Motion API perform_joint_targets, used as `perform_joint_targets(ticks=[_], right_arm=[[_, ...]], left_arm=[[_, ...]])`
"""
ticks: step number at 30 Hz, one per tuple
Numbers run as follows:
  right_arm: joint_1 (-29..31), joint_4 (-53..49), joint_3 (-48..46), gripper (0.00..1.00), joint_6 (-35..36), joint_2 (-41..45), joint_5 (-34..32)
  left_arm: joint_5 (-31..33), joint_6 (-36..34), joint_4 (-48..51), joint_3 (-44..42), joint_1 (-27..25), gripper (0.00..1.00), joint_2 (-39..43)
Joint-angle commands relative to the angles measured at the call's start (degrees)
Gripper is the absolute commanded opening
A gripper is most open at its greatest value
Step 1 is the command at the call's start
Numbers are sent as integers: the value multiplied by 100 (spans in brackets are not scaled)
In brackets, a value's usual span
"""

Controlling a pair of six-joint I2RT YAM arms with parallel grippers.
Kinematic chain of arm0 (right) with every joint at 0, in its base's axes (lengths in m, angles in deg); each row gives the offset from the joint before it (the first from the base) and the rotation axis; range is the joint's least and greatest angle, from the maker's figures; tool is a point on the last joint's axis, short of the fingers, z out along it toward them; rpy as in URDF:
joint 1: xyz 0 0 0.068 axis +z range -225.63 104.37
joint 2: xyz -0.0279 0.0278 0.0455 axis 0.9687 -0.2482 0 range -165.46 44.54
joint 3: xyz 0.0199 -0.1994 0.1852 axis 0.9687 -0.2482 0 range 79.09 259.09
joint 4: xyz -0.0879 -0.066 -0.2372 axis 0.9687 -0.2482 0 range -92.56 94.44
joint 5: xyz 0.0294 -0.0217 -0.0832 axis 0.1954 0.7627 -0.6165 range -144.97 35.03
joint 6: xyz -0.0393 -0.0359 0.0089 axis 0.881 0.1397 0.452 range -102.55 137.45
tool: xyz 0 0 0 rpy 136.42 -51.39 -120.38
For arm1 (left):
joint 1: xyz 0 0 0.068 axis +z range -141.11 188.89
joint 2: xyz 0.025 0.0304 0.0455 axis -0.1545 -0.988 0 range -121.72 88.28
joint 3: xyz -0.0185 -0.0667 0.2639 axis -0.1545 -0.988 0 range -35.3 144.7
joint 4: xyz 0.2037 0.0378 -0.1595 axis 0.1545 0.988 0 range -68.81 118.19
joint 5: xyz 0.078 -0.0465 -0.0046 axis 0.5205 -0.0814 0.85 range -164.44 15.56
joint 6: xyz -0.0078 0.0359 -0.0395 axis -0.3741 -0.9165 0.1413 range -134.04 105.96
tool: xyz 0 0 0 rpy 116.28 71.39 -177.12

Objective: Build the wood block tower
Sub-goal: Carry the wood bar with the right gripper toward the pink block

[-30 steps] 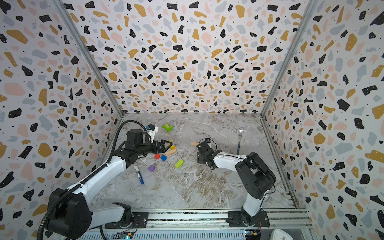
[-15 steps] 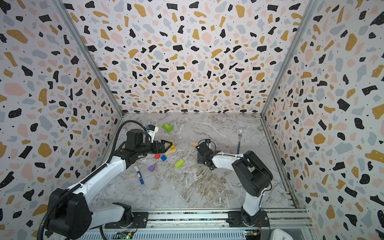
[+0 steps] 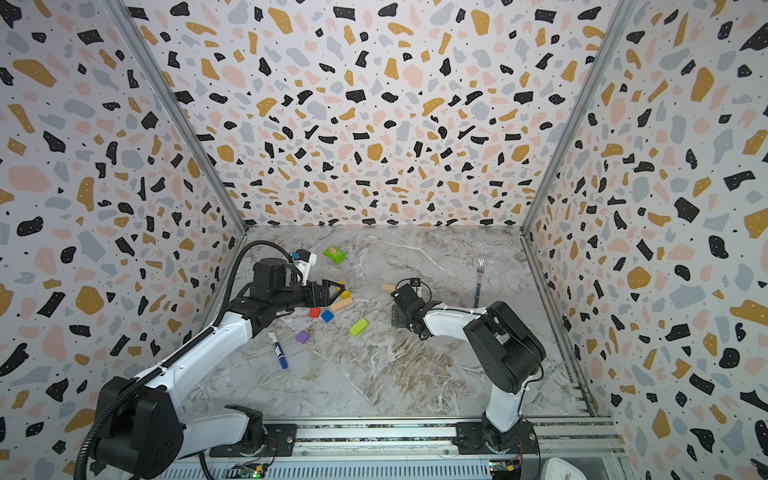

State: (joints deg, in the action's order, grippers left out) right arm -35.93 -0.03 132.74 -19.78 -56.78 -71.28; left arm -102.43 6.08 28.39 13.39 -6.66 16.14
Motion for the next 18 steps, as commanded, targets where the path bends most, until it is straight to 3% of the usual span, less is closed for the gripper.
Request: perform_joint_targets(ticks=[1, 9, 18], right_arm=[[11, -235, 205, 99, 47, 119, -78], [-6, -493, 611, 100, 430, 508, -216], [-22, -791, 1570, 92, 542, 197, -50]], left_arm=[[-4, -118, -157, -8, -30, 99, -12], [-138, -27, -244, -8, -35, 99, -15], [-42, -85, -188, -3, -30, 99, 33]])
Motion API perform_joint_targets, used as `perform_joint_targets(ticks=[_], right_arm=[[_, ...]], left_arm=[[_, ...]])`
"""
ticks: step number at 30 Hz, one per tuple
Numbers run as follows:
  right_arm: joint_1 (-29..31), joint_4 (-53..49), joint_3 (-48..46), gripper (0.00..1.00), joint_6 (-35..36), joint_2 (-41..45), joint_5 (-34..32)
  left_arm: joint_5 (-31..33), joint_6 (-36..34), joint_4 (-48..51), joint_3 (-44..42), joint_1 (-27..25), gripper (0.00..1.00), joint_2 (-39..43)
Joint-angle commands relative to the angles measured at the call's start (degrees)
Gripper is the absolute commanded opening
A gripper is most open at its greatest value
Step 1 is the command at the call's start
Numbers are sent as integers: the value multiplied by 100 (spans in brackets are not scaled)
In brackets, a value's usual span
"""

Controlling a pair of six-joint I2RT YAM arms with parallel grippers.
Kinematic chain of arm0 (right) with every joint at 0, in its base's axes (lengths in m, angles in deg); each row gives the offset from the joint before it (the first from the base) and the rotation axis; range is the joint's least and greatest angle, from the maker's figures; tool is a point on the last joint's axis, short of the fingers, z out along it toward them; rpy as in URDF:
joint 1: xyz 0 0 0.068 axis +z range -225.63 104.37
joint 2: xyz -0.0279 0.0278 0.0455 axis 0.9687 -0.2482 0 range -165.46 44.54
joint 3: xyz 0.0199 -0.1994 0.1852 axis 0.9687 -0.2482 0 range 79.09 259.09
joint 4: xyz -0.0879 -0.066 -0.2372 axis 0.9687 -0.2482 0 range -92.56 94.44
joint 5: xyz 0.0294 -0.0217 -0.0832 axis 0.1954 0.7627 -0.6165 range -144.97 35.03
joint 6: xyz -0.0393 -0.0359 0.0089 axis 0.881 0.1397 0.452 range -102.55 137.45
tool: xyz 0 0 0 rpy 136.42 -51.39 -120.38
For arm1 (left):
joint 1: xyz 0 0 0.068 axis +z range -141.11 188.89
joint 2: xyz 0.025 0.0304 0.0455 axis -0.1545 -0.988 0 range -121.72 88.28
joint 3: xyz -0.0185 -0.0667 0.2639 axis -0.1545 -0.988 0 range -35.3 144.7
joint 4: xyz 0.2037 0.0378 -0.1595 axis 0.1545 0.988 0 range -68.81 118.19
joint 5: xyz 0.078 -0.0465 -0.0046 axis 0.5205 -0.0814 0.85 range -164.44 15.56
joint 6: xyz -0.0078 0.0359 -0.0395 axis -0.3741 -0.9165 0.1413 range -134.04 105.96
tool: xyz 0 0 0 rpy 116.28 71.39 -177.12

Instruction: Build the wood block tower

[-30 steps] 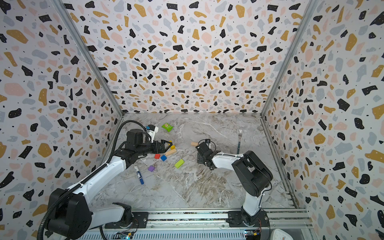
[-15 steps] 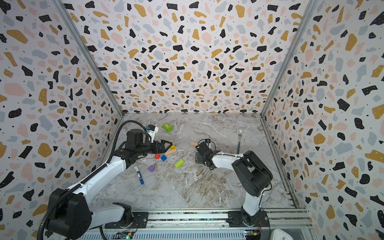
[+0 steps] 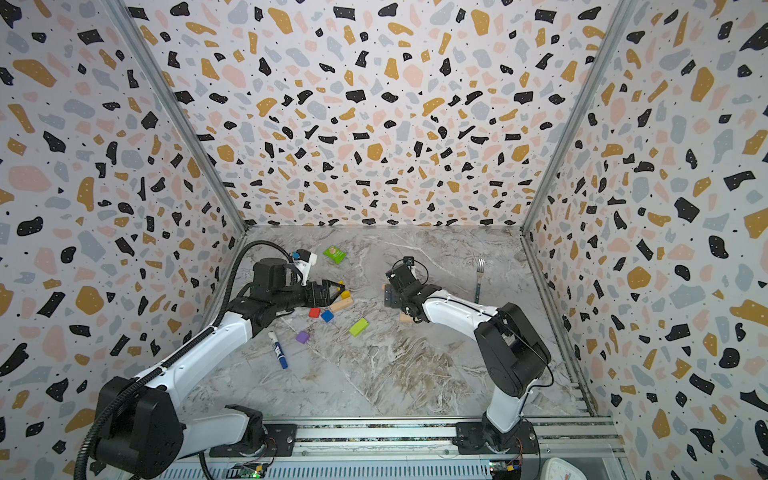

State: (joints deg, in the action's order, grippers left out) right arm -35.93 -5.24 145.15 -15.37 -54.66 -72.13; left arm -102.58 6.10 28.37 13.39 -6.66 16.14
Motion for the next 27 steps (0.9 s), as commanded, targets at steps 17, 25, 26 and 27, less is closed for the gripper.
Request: perform_joint_targets(ticks=[17, 25, 26, 27], right_arm=[[-15, -554, 1826, 94, -436, -1526, 86], [-33, -633, 2074, 94, -655, -2026, -44], [-32, -609, 2066, 94, -680, -2048, -53], [-33, -602, 2081, 94, -706, -2080, -63]], left_arm=[[28, -81, -191, -9, -35, 99, 112], [38, -72, -195, -9, -34, 99, 154], [54, -67, -212, -15, -35, 99, 182], [70, -55, -247, -38, -32, 99, 219]])
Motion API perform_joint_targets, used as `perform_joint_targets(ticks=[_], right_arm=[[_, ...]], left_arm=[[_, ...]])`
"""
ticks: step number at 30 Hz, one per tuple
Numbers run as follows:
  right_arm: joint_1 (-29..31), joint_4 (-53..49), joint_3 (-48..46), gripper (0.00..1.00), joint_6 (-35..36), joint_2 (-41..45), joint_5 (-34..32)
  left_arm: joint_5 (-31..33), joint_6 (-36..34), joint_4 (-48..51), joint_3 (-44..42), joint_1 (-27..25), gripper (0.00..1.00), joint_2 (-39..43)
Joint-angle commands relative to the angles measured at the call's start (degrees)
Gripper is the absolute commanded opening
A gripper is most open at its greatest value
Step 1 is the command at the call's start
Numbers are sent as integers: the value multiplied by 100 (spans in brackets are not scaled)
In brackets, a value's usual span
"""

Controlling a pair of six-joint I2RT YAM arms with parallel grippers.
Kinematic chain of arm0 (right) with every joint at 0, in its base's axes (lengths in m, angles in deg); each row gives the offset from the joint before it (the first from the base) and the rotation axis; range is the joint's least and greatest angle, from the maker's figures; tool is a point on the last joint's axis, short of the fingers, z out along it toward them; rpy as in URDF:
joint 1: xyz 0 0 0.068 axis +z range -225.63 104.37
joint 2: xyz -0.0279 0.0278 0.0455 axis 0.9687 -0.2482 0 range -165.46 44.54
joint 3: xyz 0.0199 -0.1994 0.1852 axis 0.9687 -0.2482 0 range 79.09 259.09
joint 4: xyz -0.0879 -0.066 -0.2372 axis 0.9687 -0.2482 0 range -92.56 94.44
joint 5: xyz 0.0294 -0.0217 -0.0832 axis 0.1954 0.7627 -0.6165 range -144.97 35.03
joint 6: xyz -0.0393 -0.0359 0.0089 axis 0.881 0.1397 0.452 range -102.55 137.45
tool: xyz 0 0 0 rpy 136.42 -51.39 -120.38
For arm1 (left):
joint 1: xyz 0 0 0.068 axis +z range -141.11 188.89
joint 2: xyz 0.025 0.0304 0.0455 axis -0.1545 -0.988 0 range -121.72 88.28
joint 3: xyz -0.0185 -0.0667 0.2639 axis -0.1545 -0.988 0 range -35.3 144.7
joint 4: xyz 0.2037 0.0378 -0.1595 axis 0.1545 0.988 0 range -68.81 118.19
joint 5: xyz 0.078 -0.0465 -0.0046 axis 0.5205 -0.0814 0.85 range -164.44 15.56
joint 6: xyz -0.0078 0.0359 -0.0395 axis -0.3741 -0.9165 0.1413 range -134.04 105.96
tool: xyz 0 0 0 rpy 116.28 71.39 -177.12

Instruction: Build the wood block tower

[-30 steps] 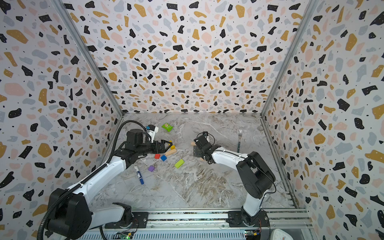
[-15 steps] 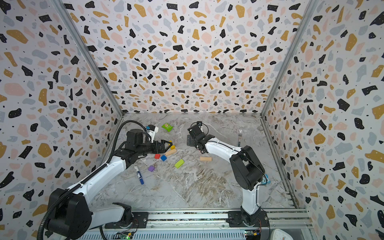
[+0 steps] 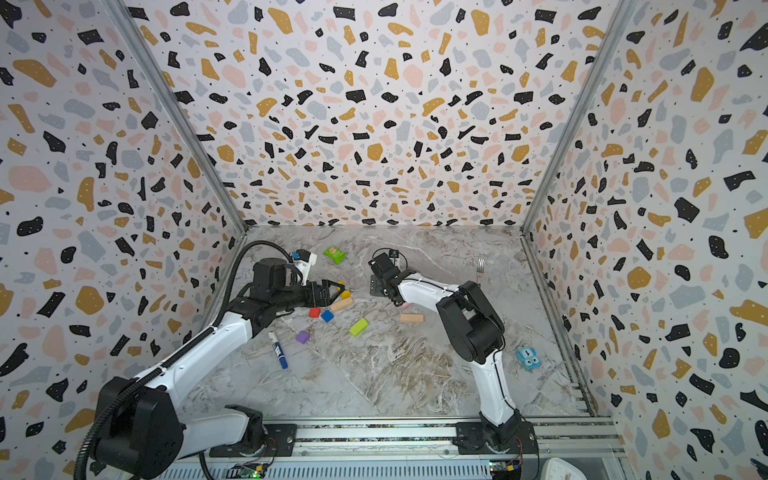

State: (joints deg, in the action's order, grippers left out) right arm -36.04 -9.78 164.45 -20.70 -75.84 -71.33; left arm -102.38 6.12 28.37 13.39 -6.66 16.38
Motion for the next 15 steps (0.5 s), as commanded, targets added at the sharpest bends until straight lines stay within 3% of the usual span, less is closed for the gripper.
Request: perform_joint_targets(ticks=[1, 15], right_arm=[[-22, -152, 180, 94, -188, -7, -139], [-22, -347, 538, 92, -438, -479, -297]], left_arm=[[60, -43, -288, -58, -32, 99, 219], [7, -21, -278, -43, -27, 99, 194]])
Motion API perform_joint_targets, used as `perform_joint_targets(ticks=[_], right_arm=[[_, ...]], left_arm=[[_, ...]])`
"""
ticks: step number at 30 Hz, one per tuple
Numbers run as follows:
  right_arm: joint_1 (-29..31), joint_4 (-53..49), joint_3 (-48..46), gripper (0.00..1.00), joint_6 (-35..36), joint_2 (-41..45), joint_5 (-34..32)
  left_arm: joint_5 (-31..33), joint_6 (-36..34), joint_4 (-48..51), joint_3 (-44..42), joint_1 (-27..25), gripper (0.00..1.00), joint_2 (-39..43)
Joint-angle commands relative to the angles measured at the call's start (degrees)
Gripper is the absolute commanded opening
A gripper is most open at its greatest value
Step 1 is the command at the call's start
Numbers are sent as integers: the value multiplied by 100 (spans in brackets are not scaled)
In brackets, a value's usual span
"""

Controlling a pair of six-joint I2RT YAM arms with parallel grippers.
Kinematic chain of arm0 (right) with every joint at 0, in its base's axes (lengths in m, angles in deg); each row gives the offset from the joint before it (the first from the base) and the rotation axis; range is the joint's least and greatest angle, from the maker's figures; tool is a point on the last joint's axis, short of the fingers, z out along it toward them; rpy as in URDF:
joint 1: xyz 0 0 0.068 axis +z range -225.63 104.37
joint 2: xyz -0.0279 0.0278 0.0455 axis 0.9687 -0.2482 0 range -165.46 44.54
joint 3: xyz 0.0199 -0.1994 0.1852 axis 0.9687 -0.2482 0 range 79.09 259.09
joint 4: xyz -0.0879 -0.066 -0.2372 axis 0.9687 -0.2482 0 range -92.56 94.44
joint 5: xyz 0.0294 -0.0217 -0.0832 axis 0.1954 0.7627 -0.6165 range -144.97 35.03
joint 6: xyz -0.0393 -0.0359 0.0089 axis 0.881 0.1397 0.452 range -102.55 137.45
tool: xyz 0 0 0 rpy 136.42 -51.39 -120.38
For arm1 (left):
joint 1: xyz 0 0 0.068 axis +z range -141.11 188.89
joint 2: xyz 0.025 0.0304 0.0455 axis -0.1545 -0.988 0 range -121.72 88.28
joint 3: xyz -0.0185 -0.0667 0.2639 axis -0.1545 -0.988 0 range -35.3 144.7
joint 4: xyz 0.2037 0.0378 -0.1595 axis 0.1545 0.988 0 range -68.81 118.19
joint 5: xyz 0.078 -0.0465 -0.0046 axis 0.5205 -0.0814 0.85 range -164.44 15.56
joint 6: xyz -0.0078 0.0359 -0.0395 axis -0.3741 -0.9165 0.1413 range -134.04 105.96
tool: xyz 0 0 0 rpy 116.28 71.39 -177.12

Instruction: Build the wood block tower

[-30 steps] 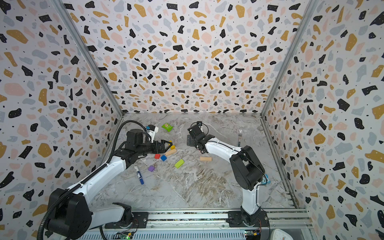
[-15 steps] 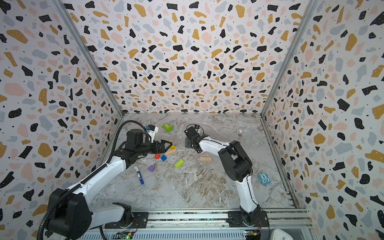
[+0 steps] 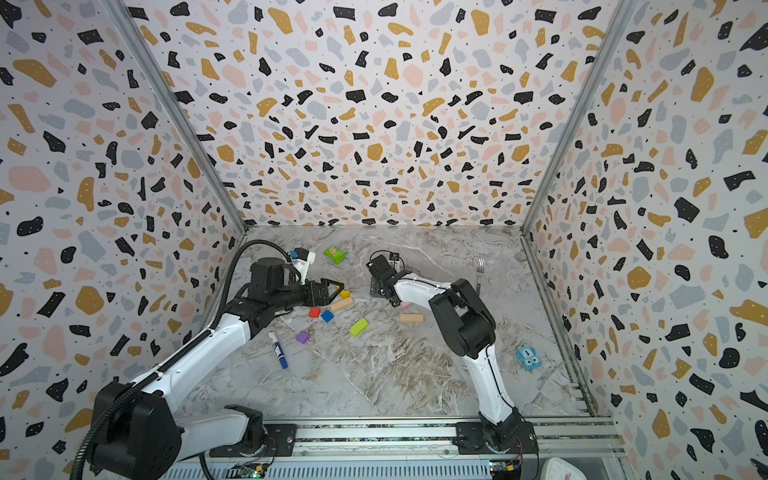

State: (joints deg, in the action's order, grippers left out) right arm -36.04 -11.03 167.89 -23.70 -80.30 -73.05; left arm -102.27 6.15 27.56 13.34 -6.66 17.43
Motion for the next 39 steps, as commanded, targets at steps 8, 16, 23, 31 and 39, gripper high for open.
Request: perform_joint_targets(ticks=[8, 16, 23, 31, 39], right_arm=[[3, -396, 381, 86, -144, -196, -226], [66, -542, 472, 79, -69, -200, -450], [84, -539, 472, 75, 92, -20, -543], [88, -448, 445, 72, 354, 426, -564], [92, -725, 225, 71, 370, 1007, -381]], left_arm=[[-22, -17, -204, -39, -32, 99, 93], [-21, -15, -195, -48, -35, 99, 98], [-12, -16, -196, -52, -32, 99, 106], [6, -23, -180, -48, -29, 99, 97], [47, -41, -141, -35, -33, 99, 113]])
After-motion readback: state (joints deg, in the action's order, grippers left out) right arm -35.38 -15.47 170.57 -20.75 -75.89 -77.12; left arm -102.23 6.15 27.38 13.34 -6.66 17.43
